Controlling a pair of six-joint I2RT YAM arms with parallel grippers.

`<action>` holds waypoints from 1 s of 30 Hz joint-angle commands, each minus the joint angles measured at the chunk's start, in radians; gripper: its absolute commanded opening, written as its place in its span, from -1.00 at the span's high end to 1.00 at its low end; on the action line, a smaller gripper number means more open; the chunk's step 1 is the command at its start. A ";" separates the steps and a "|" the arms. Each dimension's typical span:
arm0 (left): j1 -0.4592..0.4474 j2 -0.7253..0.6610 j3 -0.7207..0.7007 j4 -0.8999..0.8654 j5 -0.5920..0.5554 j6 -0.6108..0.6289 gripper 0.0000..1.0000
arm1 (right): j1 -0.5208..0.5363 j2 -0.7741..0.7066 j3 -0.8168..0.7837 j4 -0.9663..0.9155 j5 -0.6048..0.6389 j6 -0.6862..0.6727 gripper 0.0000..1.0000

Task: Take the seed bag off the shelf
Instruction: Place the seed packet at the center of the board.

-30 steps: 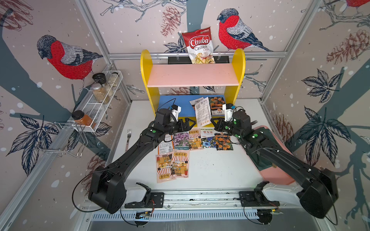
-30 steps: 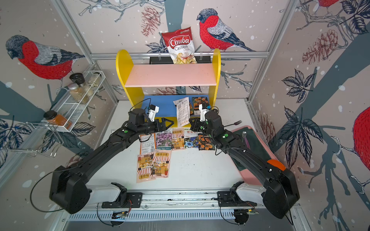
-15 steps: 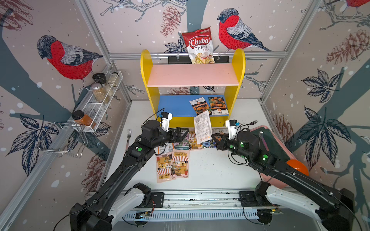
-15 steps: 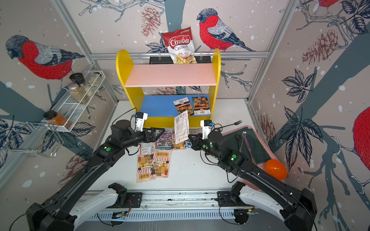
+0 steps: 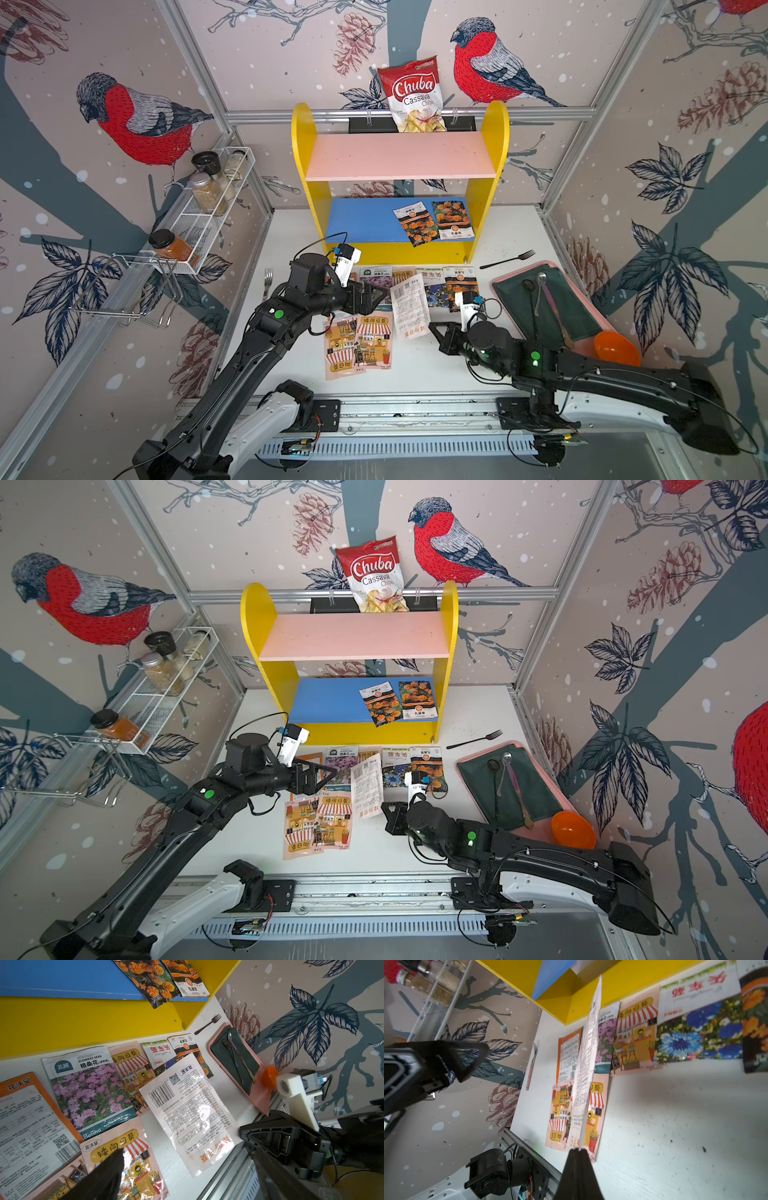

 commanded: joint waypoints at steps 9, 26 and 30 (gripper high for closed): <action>0.002 -0.024 0.018 -0.053 0.010 0.039 -0.94 | 0.128 0.099 -0.091 0.143 0.155 0.235 1.00; 0.002 -0.024 0.004 -0.041 0.008 0.041 -0.95 | 0.158 0.231 -0.107 0.124 0.150 0.274 1.00; 0.002 -0.025 0.004 -0.038 0.008 0.038 -0.94 | 0.174 0.269 -0.100 0.100 0.144 0.291 1.00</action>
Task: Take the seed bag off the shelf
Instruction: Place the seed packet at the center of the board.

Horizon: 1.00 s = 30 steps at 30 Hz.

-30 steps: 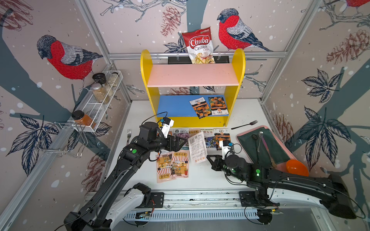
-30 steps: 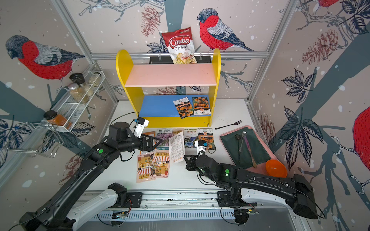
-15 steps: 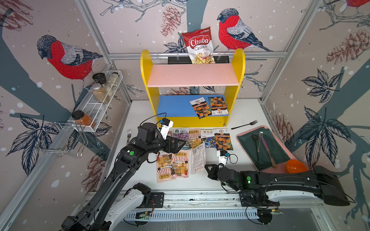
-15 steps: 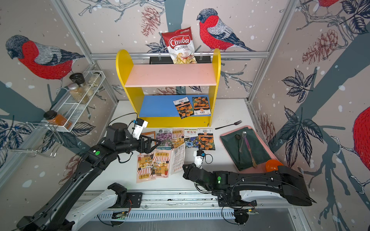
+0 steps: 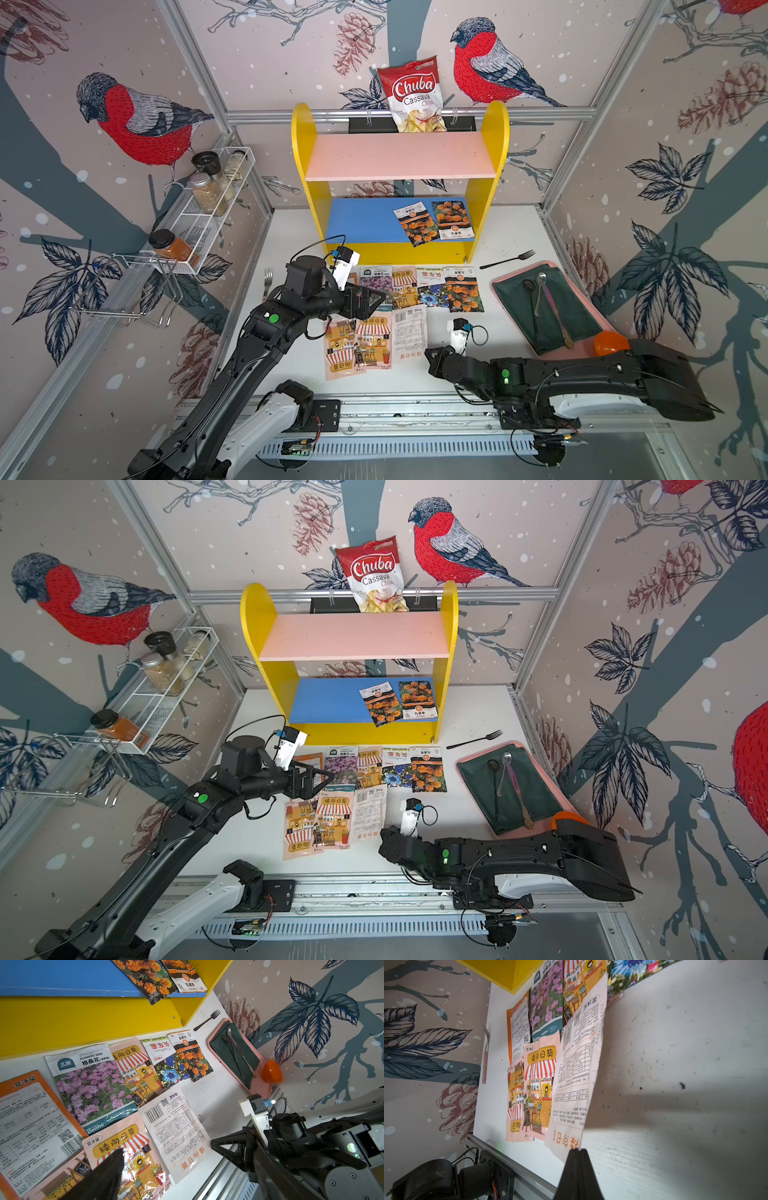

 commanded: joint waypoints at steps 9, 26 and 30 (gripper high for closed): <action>0.002 -0.013 -0.021 0.015 0.012 0.007 -0.94 | 0.038 0.149 0.053 -0.099 -0.002 0.039 1.00; 0.002 -0.037 -0.034 0.018 0.015 -0.005 -0.95 | 0.074 0.222 0.098 -0.167 0.065 0.123 0.41; 0.002 -0.039 -0.035 0.021 0.015 -0.009 -0.94 | 0.075 0.224 0.116 -0.206 0.076 0.123 -0.02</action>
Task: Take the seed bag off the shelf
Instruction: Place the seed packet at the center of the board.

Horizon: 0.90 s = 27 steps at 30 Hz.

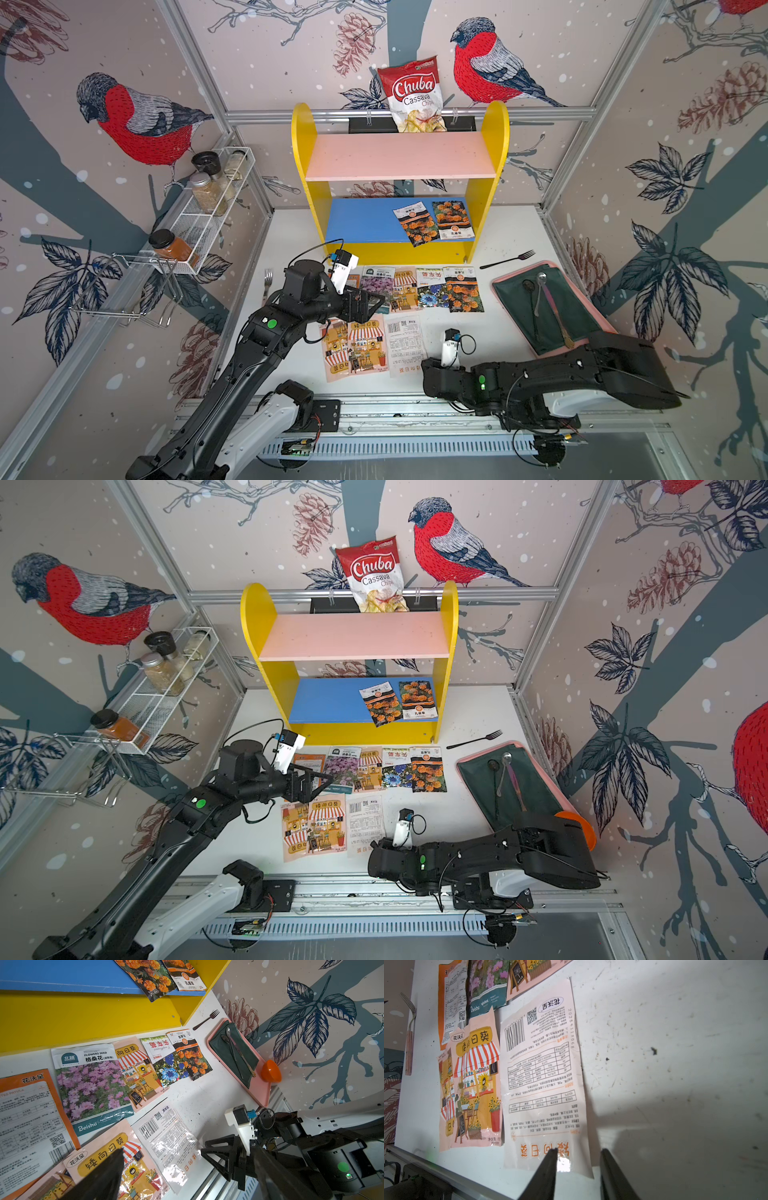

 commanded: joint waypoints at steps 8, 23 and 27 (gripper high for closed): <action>0.002 0.007 -0.001 0.073 -0.012 -0.055 -0.95 | -0.030 -0.191 0.024 -0.108 0.089 -0.131 -1.00; 0.002 0.157 -0.032 0.399 -0.088 -0.315 -0.94 | -0.414 -0.683 0.106 -0.254 -0.114 -0.607 -1.00; 0.002 0.251 -0.014 0.490 -0.086 -0.402 -0.94 | -0.565 -0.665 0.163 -0.253 -0.197 -0.701 -1.00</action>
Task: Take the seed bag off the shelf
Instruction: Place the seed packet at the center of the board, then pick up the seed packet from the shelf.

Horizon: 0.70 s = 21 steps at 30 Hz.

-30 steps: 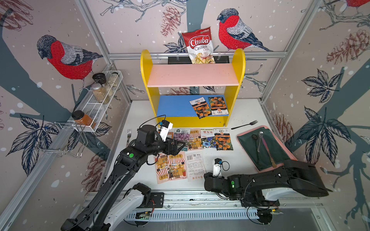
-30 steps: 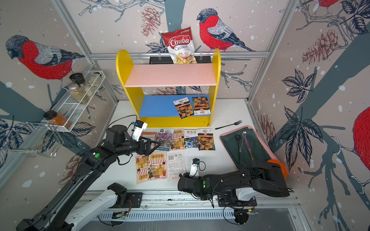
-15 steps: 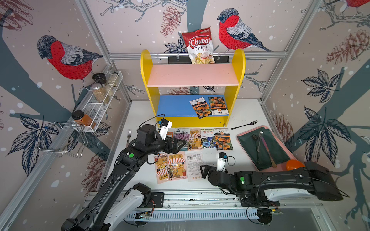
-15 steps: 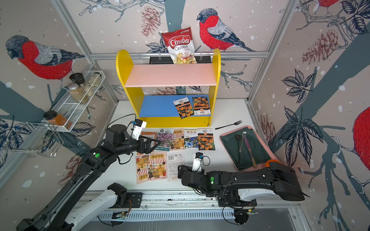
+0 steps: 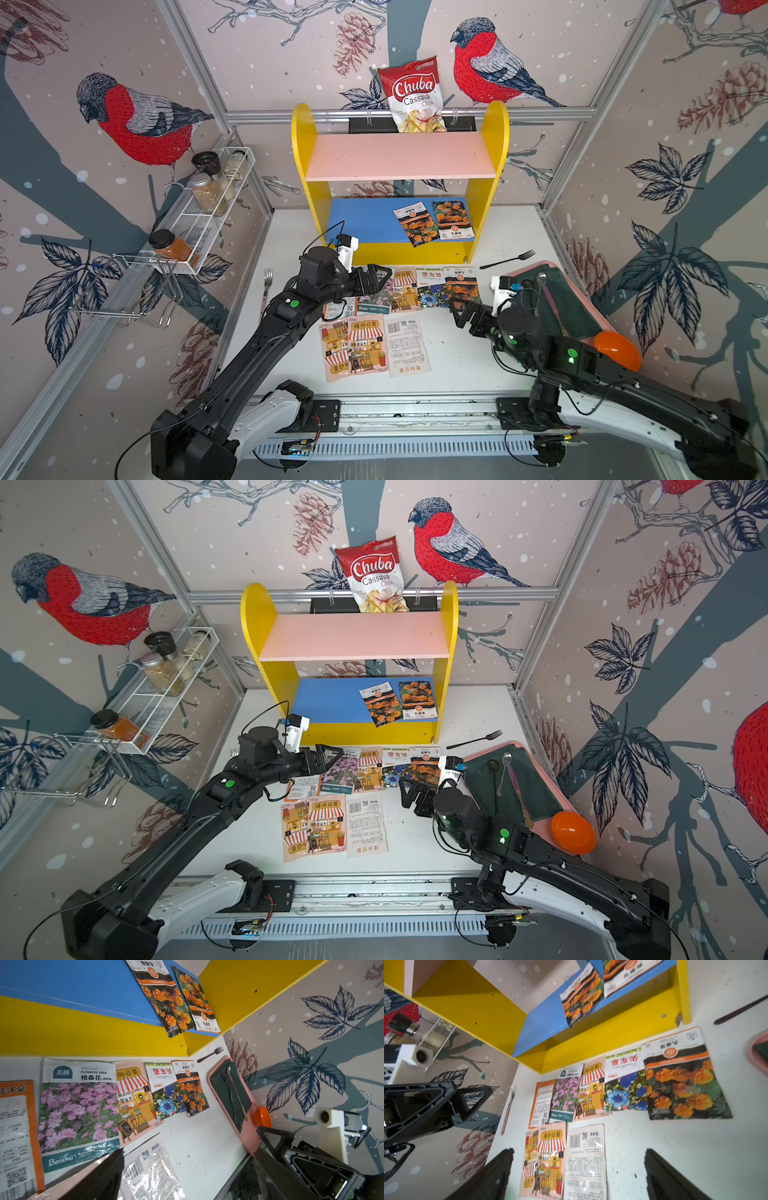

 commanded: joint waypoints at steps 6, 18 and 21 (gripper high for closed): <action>-0.010 0.166 0.003 0.283 -0.073 -0.239 -0.94 | -0.249 0.044 0.089 0.031 -0.225 -0.216 -1.00; -0.017 0.483 0.094 0.573 -0.078 -0.372 -0.76 | -0.464 0.102 0.134 0.100 -0.503 -0.304 -1.00; -0.017 0.559 0.147 0.606 -0.079 -0.371 -0.72 | -0.480 0.101 0.129 0.110 -0.521 -0.309 -1.00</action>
